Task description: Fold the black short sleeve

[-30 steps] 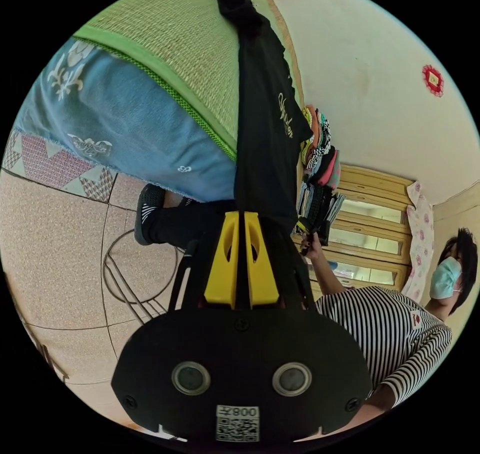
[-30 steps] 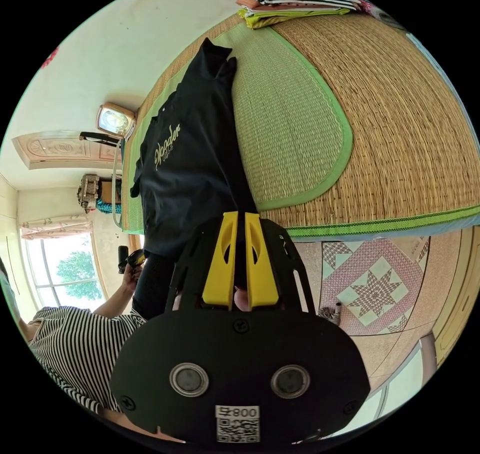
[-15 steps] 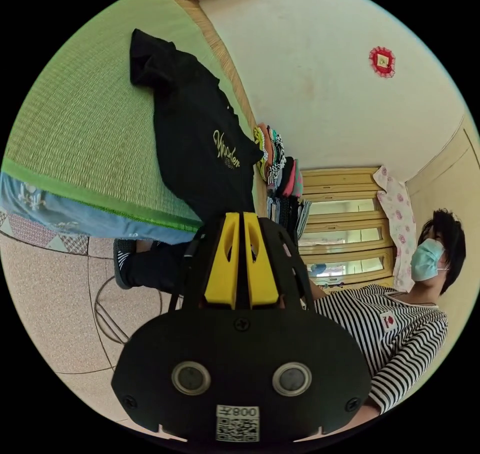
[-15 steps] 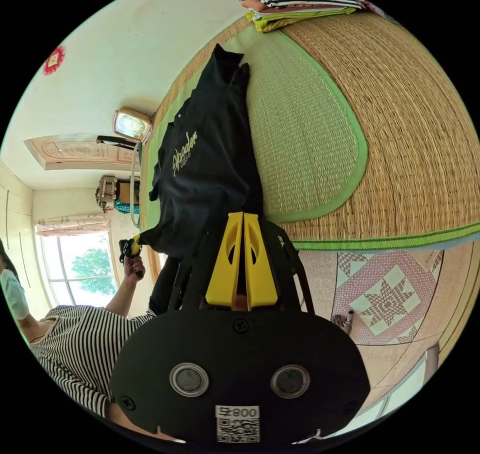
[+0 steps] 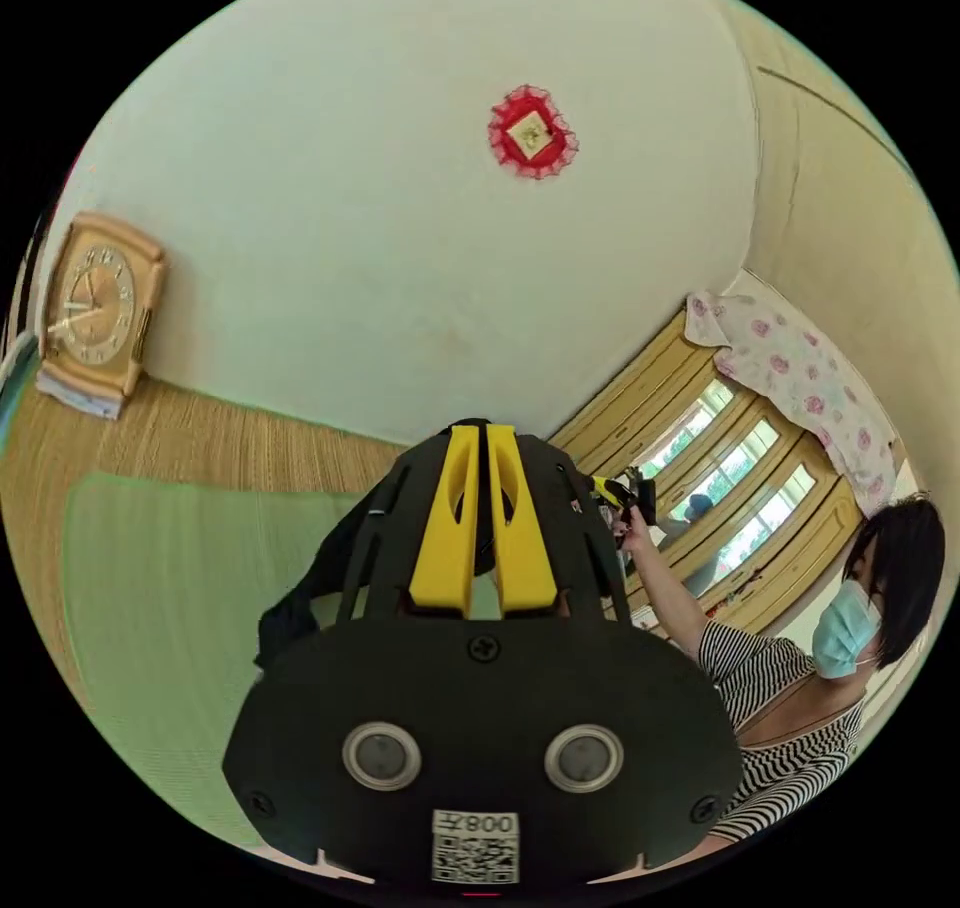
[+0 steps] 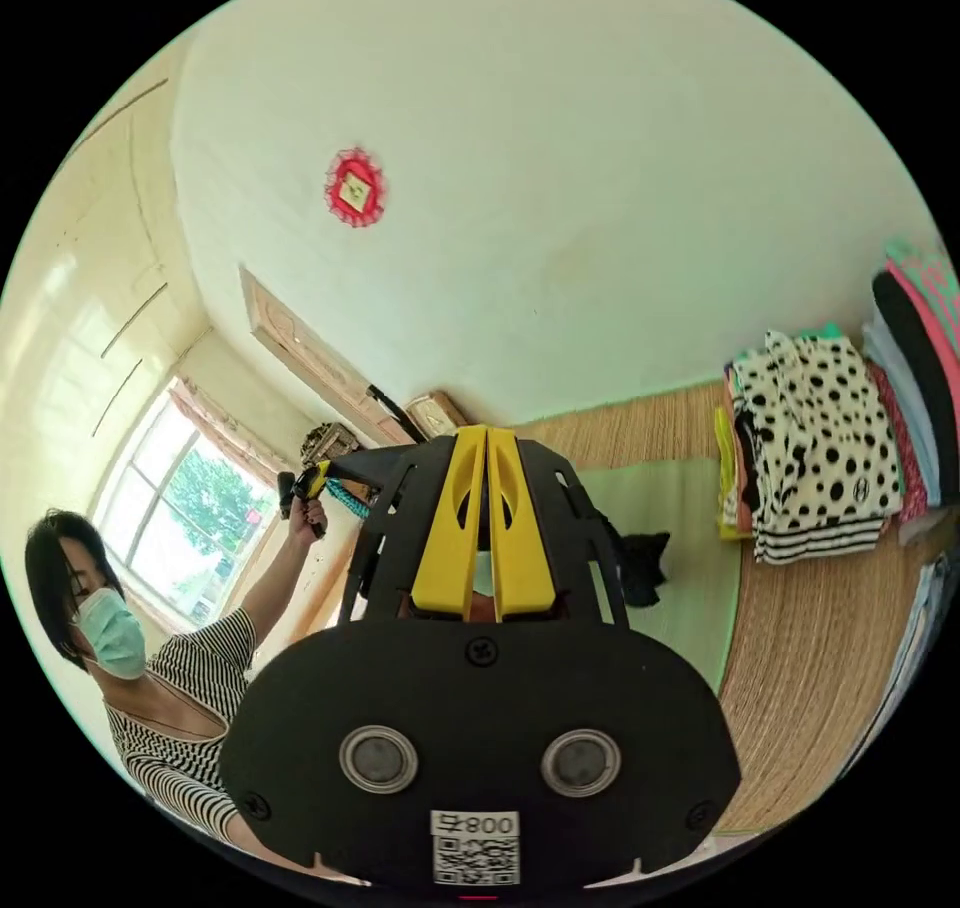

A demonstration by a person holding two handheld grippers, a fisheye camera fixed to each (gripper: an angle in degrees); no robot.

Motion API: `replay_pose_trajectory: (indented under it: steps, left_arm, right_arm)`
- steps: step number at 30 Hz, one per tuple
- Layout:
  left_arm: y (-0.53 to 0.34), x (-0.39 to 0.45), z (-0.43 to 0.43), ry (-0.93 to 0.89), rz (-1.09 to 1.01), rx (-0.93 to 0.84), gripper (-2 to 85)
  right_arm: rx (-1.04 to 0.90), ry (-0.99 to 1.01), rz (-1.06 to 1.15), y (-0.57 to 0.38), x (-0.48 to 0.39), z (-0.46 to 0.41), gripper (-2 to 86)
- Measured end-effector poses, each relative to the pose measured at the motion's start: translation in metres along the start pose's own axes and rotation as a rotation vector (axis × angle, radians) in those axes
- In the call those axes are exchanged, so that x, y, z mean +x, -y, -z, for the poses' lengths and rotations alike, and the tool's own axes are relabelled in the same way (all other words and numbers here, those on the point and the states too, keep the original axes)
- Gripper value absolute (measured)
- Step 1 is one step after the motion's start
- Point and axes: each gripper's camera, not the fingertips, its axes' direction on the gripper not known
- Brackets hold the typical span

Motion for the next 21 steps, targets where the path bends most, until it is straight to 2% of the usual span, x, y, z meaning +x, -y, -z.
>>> replay_pose_trajectory:
  steps: [3,7,13,17,21]
  left_arm:
    - [0.019,0.038,0.02,0.01,-0.102,0.034,1.2]
    - [0.004,0.062,0.039,-0.006,-0.162,0.029,1.2]
    - [-0.082,0.052,0.038,0.034,-0.08,-0.194,1.3]
    - [-0.184,-0.007,0.001,0.102,0.179,-0.452,1.5]
    - [-0.28,-0.074,-0.032,0.08,0.571,-0.54,2.0]
  right_arm:
    - [0.04,-0.005,0.112,0.017,-0.045,0.017,0.0]
    - [0.039,-0.014,0.183,-0.013,-0.077,0.026,0.0]
    - [-0.14,-0.093,0.082,-0.117,-0.063,-0.005,0.0]
    - [-0.334,-0.138,-0.145,-0.204,-0.011,-0.055,0.0]
    - [-0.494,-0.171,-0.473,-0.288,0.056,-0.11,0.0]
